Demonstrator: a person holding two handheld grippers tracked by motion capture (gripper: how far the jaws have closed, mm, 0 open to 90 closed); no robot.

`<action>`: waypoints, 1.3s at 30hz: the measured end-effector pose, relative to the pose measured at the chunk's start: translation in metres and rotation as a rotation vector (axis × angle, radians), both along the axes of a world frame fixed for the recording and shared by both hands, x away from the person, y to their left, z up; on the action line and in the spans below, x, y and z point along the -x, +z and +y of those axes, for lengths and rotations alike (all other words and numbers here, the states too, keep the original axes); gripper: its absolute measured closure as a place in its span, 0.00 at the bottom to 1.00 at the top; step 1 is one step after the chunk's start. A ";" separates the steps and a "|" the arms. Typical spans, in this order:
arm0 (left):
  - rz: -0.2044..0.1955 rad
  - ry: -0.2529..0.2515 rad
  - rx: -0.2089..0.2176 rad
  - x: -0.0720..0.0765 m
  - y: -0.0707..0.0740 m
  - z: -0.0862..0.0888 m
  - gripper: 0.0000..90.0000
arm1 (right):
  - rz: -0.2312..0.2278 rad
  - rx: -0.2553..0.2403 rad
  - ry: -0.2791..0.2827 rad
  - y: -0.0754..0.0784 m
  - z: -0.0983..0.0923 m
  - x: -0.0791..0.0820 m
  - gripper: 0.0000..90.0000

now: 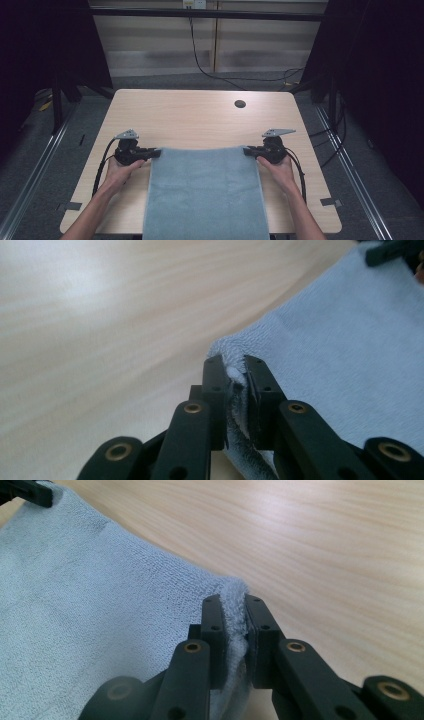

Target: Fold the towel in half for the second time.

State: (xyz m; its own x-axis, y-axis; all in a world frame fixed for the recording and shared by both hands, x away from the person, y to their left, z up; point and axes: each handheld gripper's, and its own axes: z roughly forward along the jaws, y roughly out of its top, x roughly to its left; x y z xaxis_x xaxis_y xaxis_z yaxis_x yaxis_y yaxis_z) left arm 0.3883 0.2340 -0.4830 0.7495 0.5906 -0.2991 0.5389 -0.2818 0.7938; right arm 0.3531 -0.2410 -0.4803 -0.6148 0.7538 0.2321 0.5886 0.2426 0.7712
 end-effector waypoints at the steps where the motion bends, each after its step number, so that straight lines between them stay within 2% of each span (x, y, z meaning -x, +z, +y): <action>1: -0.006 0.004 0.009 -0.001 0.002 -0.001 0.91 | -0.010 -0.008 -0.003 0.002 -0.001 -0.002 0.91; 3: -0.015 0.007 0.019 -0.004 0.007 -0.003 0.91 | -0.017 -0.026 -0.016 0.006 -0.003 -0.006 0.91; 13: -0.062 0.024 0.036 -0.021 0.033 -0.014 0.91 | -0.057 -0.037 -0.054 0.031 -0.012 -0.018 0.91; 14: -0.070 0.022 0.030 -0.022 0.037 -0.015 0.91 | -0.064 -0.046 -0.057 0.034 -0.013 -0.019 0.92; 16: -0.085 0.018 0.053 -0.021 0.045 -0.016 0.91 | -0.076 -0.070 -0.069 0.039 -0.015 -0.020 0.92; 20: -0.118 0.018 0.051 -0.021 0.060 -0.018 0.91 | -0.099 -0.079 -0.071 0.049 -0.016 -0.022 0.92; 22: -0.113 0.022 0.075 -0.025 0.067 -0.017 0.91 | -0.113 -0.073 -0.067 0.056 -0.015 -0.023 0.92; 25: -0.126 0.042 0.065 -0.030 0.078 -0.019 0.92 | -0.127 -0.055 -0.061 0.072 -0.014 -0.027 0.92; 28: -0.150 0.057 0.073 -0.034 0.093 -0.018 0.92 | -0.156 -0.046 -0.058 0.092 -0.013 -0.031 0.92; 29: -0.161 0.056 0.085 -0.035 0.098 -0.018 0.93 | -0.164 -0.041 -0.060 0.098 -0.014 -0.032 0.92; 31: -0.182 0.026 0.084 -0.036 0.108 -0.018 0.93 | -0.184 -0.041 -0.071 0.108 -0.015 -0.035 0.92; 32: -0.189 0.032 0.086 -0.035 0.111 -0.018 0.93 | -0.194 -0.047 -0.073 0.113 -0.016 -0.035 0.92; 35: -0.188 0.024 0.060 -0.032 0.107 -0.018 0.94 | -0.203 -0.047 -0.071 0.114 -0.017 -0.030 0.92; 37: -0.184 0.019 0.055 -0.029 0.101 -0.018 0.94 | -0.194 -0.024 -0.061 0.108 -0.016 -0.026 0.92; 39: -0.184 0.008 0.059 -0.022 0.096 -0.018 0.94 | -0.189 -0.021 -0.046 0.100 -0.016 -0.019 0.92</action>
